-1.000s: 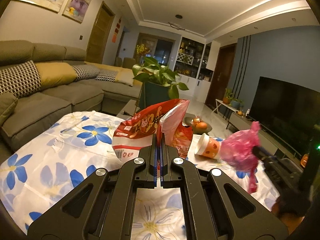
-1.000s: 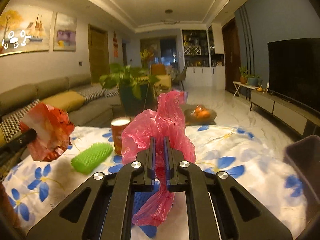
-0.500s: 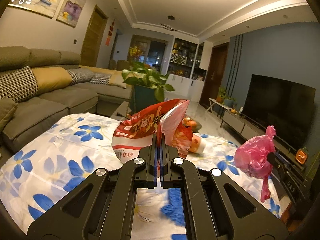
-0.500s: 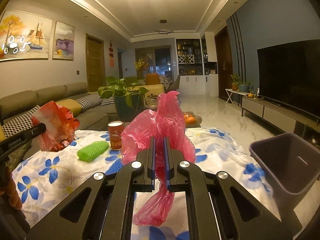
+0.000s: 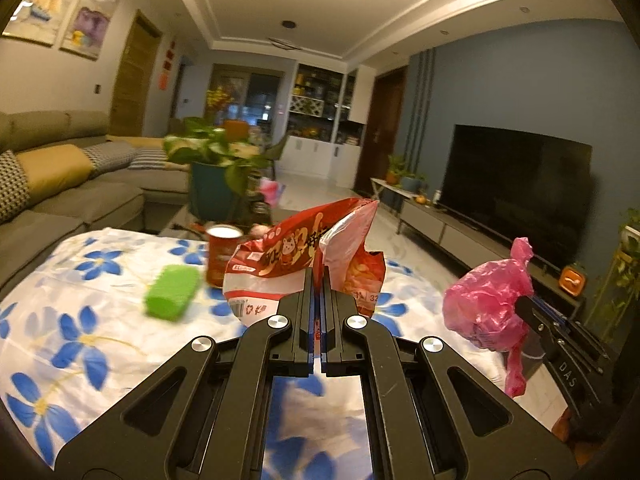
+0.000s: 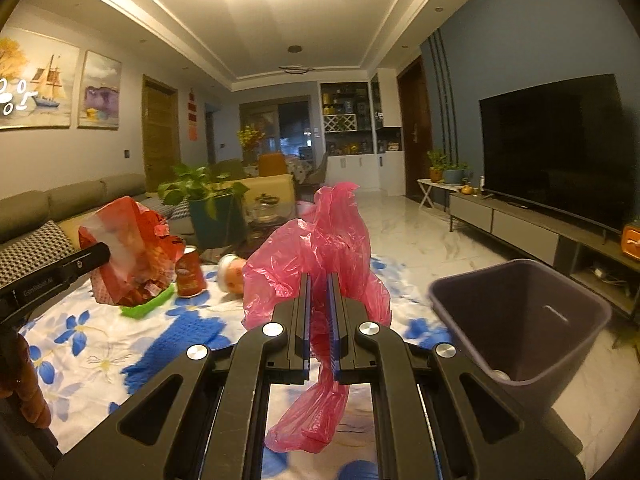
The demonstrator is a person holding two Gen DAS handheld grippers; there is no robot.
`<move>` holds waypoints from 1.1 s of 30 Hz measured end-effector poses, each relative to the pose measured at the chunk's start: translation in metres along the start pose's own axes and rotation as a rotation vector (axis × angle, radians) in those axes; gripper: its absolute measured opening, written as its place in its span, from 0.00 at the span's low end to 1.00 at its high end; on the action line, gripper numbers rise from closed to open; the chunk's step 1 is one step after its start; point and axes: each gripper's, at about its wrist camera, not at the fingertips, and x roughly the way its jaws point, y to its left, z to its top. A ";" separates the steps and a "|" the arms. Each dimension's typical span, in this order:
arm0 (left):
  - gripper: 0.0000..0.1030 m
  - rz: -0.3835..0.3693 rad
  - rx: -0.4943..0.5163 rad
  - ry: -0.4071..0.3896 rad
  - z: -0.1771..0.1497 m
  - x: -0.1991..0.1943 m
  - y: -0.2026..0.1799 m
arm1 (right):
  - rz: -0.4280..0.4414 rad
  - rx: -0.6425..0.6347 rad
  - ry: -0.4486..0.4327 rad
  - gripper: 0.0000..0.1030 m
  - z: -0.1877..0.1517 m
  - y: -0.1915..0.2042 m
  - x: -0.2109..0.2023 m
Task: Collect trash
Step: 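Carry the snack bag and pink bag over the grey bin with both tools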
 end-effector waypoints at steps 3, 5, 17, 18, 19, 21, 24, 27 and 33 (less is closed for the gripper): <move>0.01 -0.039 0.017 0.006 0.000 0.010 -0.023 | -0.028 0.016 -0.003 0.08 0.001 -0.019 -0.003; 0.01 -0.065 0.035 0.007 0.001 0.017 -0.041 | -0.051 0.027 -0.009 0.08 0.002 -0.032 -0.005; 0.01 -0.229 0.121 0.007 0.001 0.058 -0.142 | -0.252 0.061 -0.049 0.08 0.011 -0.107 -0.014; 0.01 -0.241 0.123 0.008 0.001 0.062 -0.148 | -0.269 0.064 -0.052 0.08 0.012 -0.114 -0.014; 0.01 -0.257 0.123 0.010 0.001 0.066 -0.155 | -0.279 0.066 -0.053 0.08 0.012 -0.118 -0.014; 0.01 -0.286 0.126 0.019 -0.001 0.076 -0.168 | -0.304 0.073 -0.055 0.08 0.012 -0.127 -0.013; 0.01 -0.314 0.136 0.025 -0.005 0.085 -0.180 | -0.329 0.081 -0.056 0.08 0.011 -0.138 -0.010; 0.01 -0.345 0.143 0.036 -0.010 0.095 -0.194 | -0.346 0.088 -0.055 0.08 0.008 -0.146 -0.009; 0.01 -0.374 0.152 0.049 -0.015 0.112 -0.209 | -0.370 0.096 -0.060 0.08 0.008 -0.151 -0.002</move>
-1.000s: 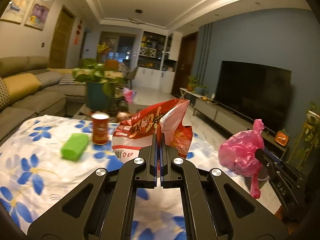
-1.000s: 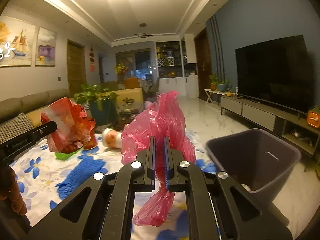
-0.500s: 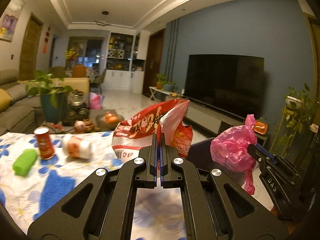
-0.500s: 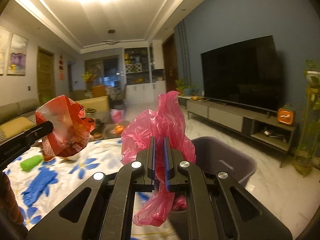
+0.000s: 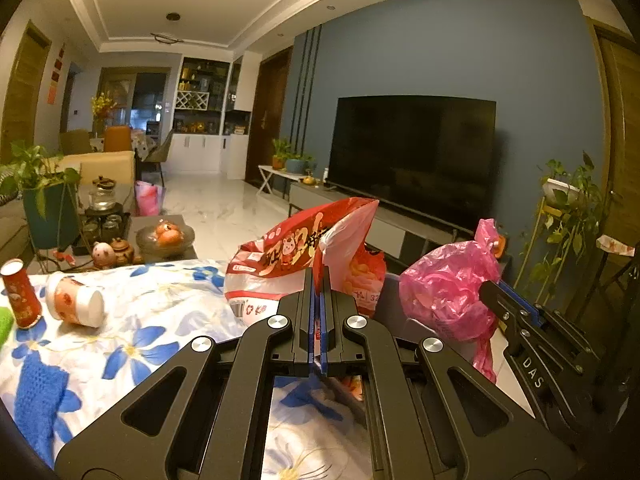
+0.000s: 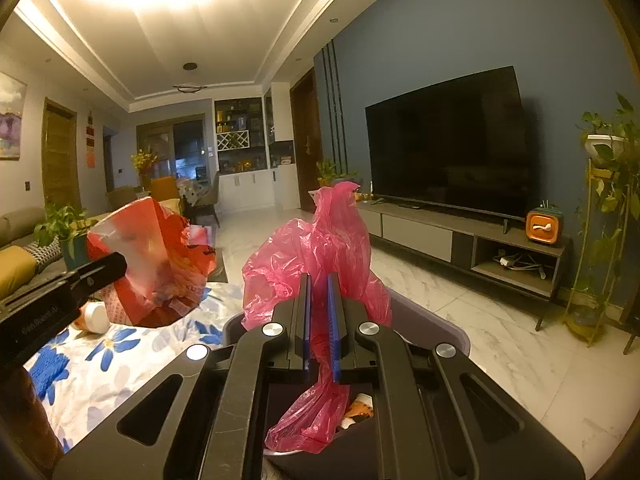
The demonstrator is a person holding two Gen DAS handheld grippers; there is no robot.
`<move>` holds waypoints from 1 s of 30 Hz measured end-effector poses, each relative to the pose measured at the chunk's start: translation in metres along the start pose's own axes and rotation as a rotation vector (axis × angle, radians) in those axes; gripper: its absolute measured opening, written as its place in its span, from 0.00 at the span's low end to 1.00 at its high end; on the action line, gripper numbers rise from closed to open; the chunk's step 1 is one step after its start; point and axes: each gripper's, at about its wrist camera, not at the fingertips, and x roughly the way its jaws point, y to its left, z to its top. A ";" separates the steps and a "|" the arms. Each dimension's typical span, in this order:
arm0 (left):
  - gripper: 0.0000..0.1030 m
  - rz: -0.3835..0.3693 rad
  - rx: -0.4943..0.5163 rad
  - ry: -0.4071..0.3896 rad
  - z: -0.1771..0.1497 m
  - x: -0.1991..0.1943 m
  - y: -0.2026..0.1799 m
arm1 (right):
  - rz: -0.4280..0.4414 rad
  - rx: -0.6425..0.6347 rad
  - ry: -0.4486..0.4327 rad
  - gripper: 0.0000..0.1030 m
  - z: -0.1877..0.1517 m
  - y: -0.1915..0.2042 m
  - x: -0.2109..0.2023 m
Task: Collect trash
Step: 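Carry the snack bag and pink bag over the grey bin with both tools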
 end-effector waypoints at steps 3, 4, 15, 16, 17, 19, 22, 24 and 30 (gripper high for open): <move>0.01 -0.010 -0.004 0.009 -0.001 0.008 -0.004 | -0.010 0.003 -0.004 0.08 -0.001 -0.003 0.005; 0.01 -0.012 -0.003 0.011 -0.001 0.011 -0.005 | -0.012 0.004 -0.003 0.08 0.000 -0.005 0.007; 0.01 -0.022 0.004 0.035 -0.007 0.032 -0.015 | -0.037 0.014 -0.001 0.08 -0.003 0.002 0.013; 0.01 -0.023 0.003 0.038 -0.008 0.034 -0.015 | -0.038 0.014 -0.001 0.08 -0.002 0.002 0.013; 0.01 -0.026 0.002 0.040 -0.008 0.036 -0.016 | -0.040 0.016 -0.002 0.08 -0.002 0.002 0.014; 0.01 -0.029 0.002 0.044 -0.008 0.039 -0.017 | -0.046 0.019 -0.003 0.08 -0.002 0.001 0.015; 0.01 -0.033 0.003 0.048 -0.009 0.044 -0.018 | -0.053 0.027 -0.002 0.08 -0.001 0.000 0.018; 0.01 -0.036 0.001 0.050 -0.008 0.045 -0.019 | -0.055 0.030 -0.001 0.08 -0.002 0.001 0.018; 0.01 -0.045 0.005 0.060 -0.011 0.054 -0.020 | -0.060 0.038 -0.001 0.09 -0.002 0.001 0.020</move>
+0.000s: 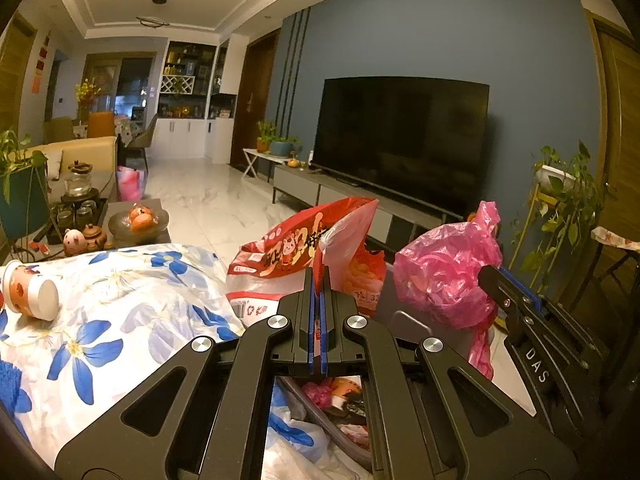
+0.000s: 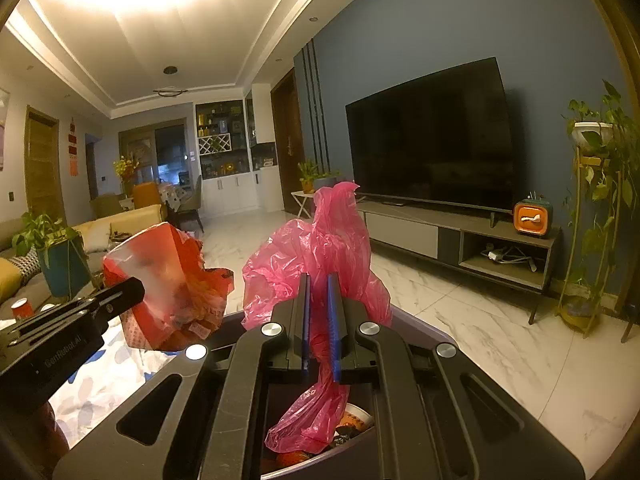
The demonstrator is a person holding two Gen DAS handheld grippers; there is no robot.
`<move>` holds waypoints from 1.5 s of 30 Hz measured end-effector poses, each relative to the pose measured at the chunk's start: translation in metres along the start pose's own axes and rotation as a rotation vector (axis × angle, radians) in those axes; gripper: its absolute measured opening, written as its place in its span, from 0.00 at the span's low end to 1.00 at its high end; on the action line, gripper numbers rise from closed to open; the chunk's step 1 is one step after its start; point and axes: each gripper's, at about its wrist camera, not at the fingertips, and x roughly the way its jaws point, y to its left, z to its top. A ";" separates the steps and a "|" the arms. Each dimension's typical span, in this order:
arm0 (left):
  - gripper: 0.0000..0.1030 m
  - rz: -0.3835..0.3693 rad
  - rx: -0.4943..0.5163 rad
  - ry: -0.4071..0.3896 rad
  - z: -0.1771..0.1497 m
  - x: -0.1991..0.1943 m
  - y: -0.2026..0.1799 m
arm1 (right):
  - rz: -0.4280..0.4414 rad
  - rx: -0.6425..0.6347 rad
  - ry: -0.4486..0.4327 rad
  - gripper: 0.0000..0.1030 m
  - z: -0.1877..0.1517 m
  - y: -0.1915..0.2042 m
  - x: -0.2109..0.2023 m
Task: Collect trash
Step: 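Carry the snack bag and pink bag over the grey bin with both tools, then open both tools to drop the snack bag and pink bag into the bin, then move both open tools back over the table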
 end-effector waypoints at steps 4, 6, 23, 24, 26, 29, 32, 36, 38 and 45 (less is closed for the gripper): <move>0.01 -0.001 0.003 0.007 -0.003 0.005 0.001 | 0.003 0.007 0.006 0.09 0.000 -0.001 0.003; 0.01 -0.001 0.000 0.008 -0.003 0.005 0.001 | 0.004 0.005 0.007 0.09 0.000 -0.002 0.004; 0.02 -0.061 0.030 0.052 -0.010 0.019 -0.003 | 0.016 0.018 0.011 0.26 0.002 -0.007 0.009; 0.02 -0.067 0.032 0.056 -0.011 0.020 -0.004 | 0.015 0.018 0.010 0.28 0.002 -0.006 0.009; 0.02 -0.080 0.042 0.068 -0.012 0.021 -0.005 | 0.007 0.020 0.005 0.29 0.003 -0.007 0.007; 0.11 -0.070 0.046 0.078 -0.014 0.022 -0.004 | -0.005 0.028 0.000 0.32 0.003 -0.010 0.003; 0.41 -0.058 0.039 0.077 -0.015 0.019 -0.002 | -0.019 0.028 -0.006 0.37 0.004 -0.012 -0.002; 0.64 -0.042 0.013 0.049 -0.016 0.006 0.004 | -0.035 0.020 -0.022 0.46 0.003 -0.013 -0.013; 0.70 -0.017 0.004 0.038 -0.016 -0.002 0.008 | -0.041 0.016 -0.026 0.50 0.000 -0.014 -0.018; 0.83 0.132 -0.058 0.010 -0.023 -0.044 0.036 | -0.031 0.016 -0.037 0.75 -0.007 -0.009 -0.038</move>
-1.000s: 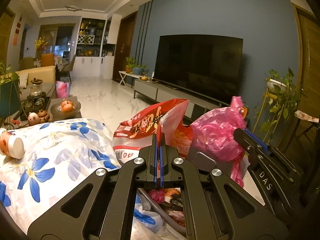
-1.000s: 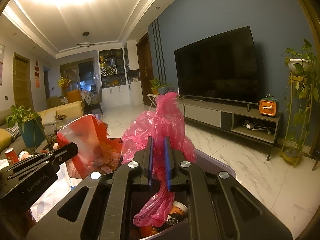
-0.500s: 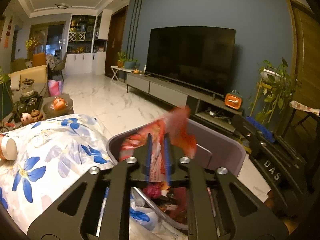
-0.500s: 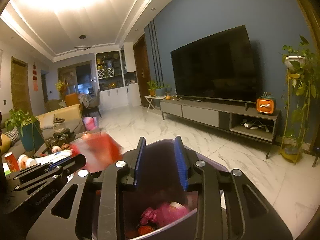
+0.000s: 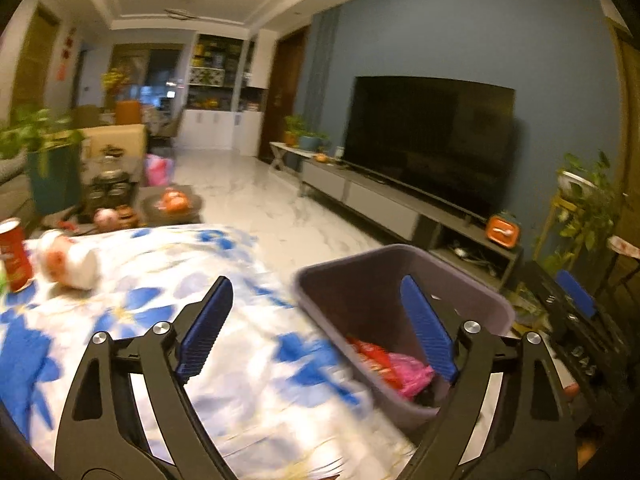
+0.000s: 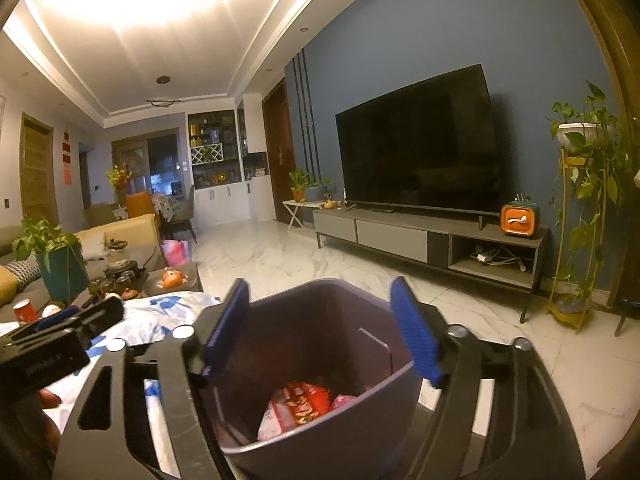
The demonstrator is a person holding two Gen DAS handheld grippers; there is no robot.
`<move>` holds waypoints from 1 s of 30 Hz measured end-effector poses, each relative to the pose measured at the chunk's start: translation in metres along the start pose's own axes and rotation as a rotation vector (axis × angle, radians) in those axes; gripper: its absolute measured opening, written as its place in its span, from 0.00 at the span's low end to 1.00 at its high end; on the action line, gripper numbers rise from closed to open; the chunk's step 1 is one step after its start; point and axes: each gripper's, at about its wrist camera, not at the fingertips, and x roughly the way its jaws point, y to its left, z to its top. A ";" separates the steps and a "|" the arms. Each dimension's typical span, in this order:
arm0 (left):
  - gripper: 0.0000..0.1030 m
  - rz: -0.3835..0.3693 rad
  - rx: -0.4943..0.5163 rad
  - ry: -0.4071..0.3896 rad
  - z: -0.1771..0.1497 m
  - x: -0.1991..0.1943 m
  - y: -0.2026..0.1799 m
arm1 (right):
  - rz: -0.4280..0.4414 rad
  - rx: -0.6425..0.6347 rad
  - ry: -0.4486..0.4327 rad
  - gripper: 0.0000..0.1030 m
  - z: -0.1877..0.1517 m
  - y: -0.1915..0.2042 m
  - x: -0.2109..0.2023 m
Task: Collect trash
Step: 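Move both open tools back over the table, then grasp the blue mesh net with the left tool and lift it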
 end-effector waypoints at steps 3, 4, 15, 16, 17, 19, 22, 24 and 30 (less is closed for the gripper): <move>0.84 0.060 -0.011 -0.006 -0.004 -0.015 0.016 | 0.021 -0.001 0.012 0.78 -0.004 0.007 -0.007; 0.84 0.099 -0.014 -0.008 -0.007 -0.023 0.025 | 0.027 -0.003 0.016 0.78 -0.005 0.009 -0.009; 0.84 0.363 -0.066 -0.013 -0.027 -0.098 0.117 | 0.177 -0.036 0.042 0.82 -0.020 0.062 -0.037; 0.84 0.388 -0.073 -0.015 -0.030 -0.106 0.128 | 0.193 -0.043 0.048 0.82 -0.020 0.067 -0.037; 0.84 0.416 -0.080 -0.015 -0.032 -0.113 0.138 | 0.213 -0.053 0.055 0.82 -0.022 0.076 -0.038; 0.84 0.459 -0.101 -0.016 -0.035 -0.128 0.159 | 0.247 -0.066 0.060 0.82 -0.026 0.090 -0.041; 0.84 0.510 -0.116 -0.010 -0.041 -0.147 0.186 | 0.307 -0.084 0.072 0.82 -0.031 0.115 -0.045; 0.84 0.514 -0.131 -0.009 -0.043 -0.156 0.196 | 0.341 -0.096 0.078 0.82 -0.034 0.134 -0.046; 0.84 0.460 -0.176 0.022 -0.050 -0.163 0.215 | 0.413 -0.111 0.102 0.82 -0.042 0.175 -0.048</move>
